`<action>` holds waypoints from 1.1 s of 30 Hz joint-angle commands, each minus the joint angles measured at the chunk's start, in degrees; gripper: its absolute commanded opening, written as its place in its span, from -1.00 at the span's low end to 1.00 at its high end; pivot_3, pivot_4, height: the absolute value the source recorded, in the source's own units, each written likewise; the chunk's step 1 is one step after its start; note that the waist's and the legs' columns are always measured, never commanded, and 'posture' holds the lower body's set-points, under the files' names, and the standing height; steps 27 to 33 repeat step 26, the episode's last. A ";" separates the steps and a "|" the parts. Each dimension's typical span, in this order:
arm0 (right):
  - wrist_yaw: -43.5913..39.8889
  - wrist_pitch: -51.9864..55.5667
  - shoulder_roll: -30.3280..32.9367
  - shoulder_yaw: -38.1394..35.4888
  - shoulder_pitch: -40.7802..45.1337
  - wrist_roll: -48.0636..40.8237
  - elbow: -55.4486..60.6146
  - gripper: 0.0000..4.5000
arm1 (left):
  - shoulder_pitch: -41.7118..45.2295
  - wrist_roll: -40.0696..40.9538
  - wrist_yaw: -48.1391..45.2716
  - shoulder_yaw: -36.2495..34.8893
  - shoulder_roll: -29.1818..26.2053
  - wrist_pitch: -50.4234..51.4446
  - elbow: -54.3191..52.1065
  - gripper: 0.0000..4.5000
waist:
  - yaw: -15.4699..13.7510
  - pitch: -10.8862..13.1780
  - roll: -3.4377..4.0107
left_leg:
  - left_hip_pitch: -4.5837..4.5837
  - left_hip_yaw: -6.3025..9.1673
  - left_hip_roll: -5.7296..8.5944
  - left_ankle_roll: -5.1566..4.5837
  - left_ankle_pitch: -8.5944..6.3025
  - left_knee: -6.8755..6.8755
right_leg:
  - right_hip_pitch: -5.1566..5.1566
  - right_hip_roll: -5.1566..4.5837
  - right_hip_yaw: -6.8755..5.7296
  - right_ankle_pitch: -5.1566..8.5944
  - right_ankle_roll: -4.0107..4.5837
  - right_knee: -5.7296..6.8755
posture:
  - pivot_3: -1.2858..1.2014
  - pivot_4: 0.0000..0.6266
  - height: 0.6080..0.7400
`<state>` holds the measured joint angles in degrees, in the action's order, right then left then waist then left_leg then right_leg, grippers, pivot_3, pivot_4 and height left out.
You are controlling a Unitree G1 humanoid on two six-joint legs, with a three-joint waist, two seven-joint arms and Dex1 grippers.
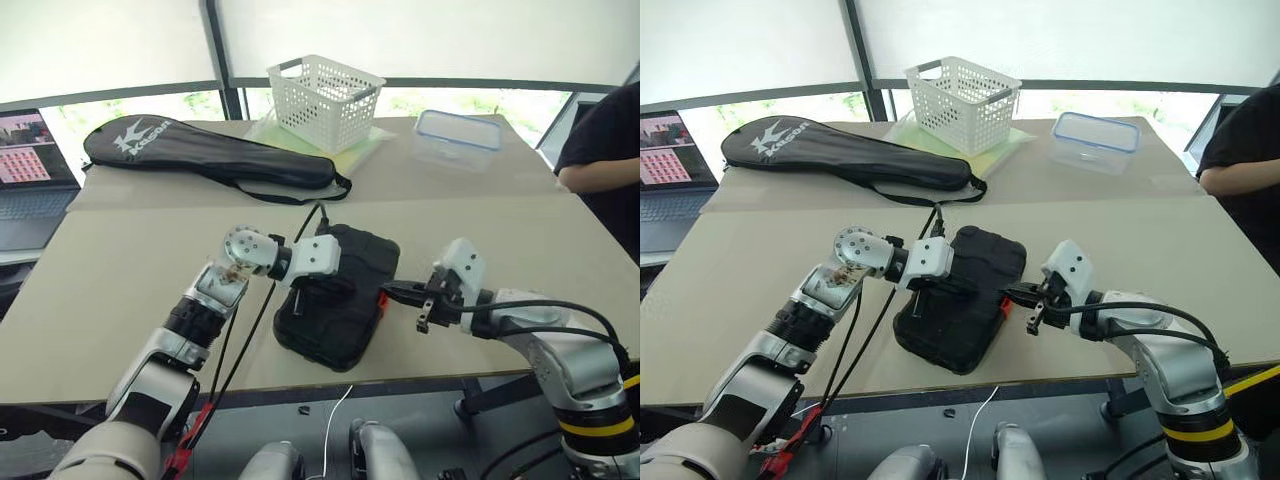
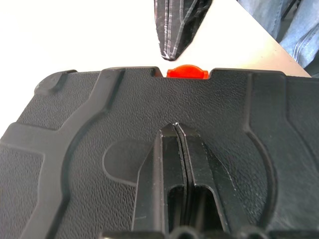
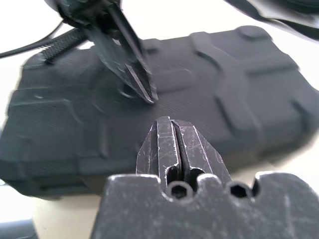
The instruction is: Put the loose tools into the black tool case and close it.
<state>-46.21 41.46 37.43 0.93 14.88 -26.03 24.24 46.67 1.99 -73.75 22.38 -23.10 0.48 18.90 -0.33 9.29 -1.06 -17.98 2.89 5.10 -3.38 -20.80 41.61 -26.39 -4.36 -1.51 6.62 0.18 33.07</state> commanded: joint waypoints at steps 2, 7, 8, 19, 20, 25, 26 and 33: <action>-1.10 -2.05 2.40 -1.75 0.09 0.42 -1.04 -1.00 | -1.57 -2.41 0.29 1.06 -1.47 1.02 1.96 -0.97 | -0.28 -0.01 0.01 | 0.00 -0.02 0.05 -0.01 0.00 0.01 | 0.00 -0.01 0.01 0.00 -0.01 0.00 | 0.03 -0.52 1.00; -10.30 -1.82 9.14 -10.77 -2.08 -7.13 -1.40 -0.74 | -5.00 3.28 -0.17 -6.16 -7.18 8.57 -3.40 -0.75 | -0.07 -0.01 0.01 | 0.03 -0.01 -0.02 -0.01 -0.01 0.00 | 0.00 -0.01 0.03 0.01 -0.01 0.01 | 0.03 -0.52 1.00; -13.19 -1.88 11.10 -12.69 -2.97 -8.66 -1.55 -0.63 | -6.46 4.75 -0.70 -8.12 -9.46 10.58 -5.41 -0.66 | 0.10 0.00 0.01 | 0.02 -0.01 -0.05 -0.01 -0.01 -0.02 | -0.02 0.00 0.04 0.01 0.00 0.01 | 0.03 -0.52 1.00; -34.27 -7.85 25.19 -22.23 -7.85 -11.76 -12.96 0.98 | -33.45 27.93 -5.20 -39.93 -36.37 39.25 -28.34 0.86 | 0.65 0.24 -0.09 | 0.01 -0.16 -0.10 0.02 0.00 -0.61 | -0.35 0.04 -0.26 0.17 0.10 0.00 | 0.03 -0.52 1.00; -34.83 -8.07 25.32 -22.04 -7.39 -11.85 -13.99 0.98 | -35.74 28.93 -4.99 -42.56 -37.10 40.39 -29.42 0.86 | 0.40 0.24 -0.07 | -0.04 -0.14 -0.09 0.01 0.00 -0.62 | -0.35 0.03 -0.33 0.17 0.10 -0.02 | 0.03 -0.52 1.00; -35.15 -8.77 24.69 -19.44 -4.00 -11.65 -16.70 0.98 | -43.40 30.71 -2.38 -48.62 -36.62 40.09 -34.45 0.86 | -0.39 0.34 0.10 | -0.03 -0.11 0.02 0.06 -0.03 -0.65 | -0.32 -0.06 -0.47 0.18 0.08 -0.01 | 0.03 -0.52 1.00; -35.27 -8.87 24.59 -19.12 -3.40 -11.61 -17.28 0.98 | -44.17 30.70 -1.98 -48.62 -36.53 39.55 -35.34 0.86 | -0.39 0.34 0.10 | -0.04 -0.09 0.01 0.18 -0.07 -0.66 | -0.33 -0.07 -0.48 0.18 0.09 -0.01 | 0.03 -0.52 1.00; -35.27 -8.87 24.59 -19.12 -3.40 -11.61 -17.28 0.98 | -44.17 30.70 -1.98 -48.62 -36.53 39.55 -35.34 0.86 | -0.39 0.34 0.10 | -0.04 -0.09 0.01 0.18 -0.07 -0.66 | -0.33 -0.07 -0.48 0.18 0.09 -0.01 | 0.03 -0.52 1.00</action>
